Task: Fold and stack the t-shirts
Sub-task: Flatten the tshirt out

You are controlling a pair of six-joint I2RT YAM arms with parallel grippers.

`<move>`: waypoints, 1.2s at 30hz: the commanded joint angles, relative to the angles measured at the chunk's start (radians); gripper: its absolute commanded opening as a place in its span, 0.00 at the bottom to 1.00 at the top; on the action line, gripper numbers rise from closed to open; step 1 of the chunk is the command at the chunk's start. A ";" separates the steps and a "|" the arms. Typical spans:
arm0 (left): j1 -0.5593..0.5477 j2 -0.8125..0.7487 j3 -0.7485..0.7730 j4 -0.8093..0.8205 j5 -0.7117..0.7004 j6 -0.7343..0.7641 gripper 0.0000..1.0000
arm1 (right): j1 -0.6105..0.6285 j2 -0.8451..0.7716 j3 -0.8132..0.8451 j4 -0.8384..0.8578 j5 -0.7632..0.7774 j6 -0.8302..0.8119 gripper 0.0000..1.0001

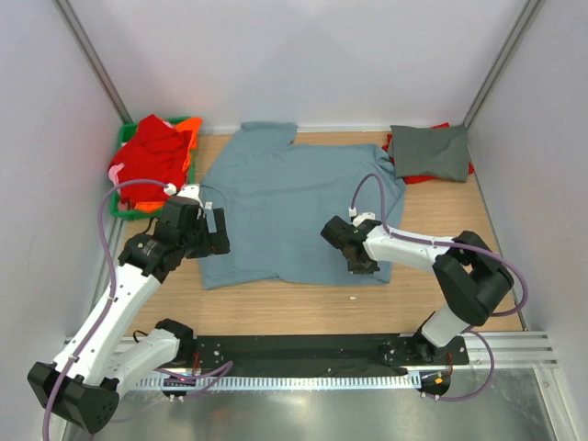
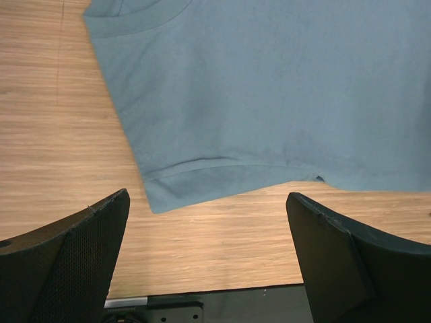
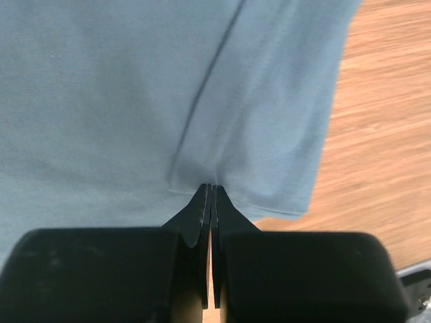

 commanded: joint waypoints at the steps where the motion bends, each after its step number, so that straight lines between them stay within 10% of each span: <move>1: -0.006 -0.001 -0.006 0.030 -0.016 0.008 1.00 | 0.003 -0.108 0.023 -0.061 0.091 0.026 0.02; 7: -0.007 0.005 -0.006 0.029 -0.019 0.008 1.00 | 0.000 -0.186 0.026 -0.105 0.117 0.038 0.02; 10: -0.006 0.003 -0.005 0.029 -0.021 0.008 1.00 | -0.002 -0.191 0.024 -0.065 0.070 0.008 0.31; 13: -0.007 -0.001 -0.006 0.029 -0.024 0.008 1.00 | 0.001 -0.163 0.020 -0.018 0.019 -0.016 0.39; 30: -0.012 0.003 -0.006 0.027 -0.033 0.007 1.00 | 0.003 0.036 0.020 0.131 -0.021 -0.049 0.49; 36: -0.013 0.008 -0.006 0.026 -0.034 0.005 1.00 | 0.001 0.023 -0.003 0.123 -0.006 -0.039 0.26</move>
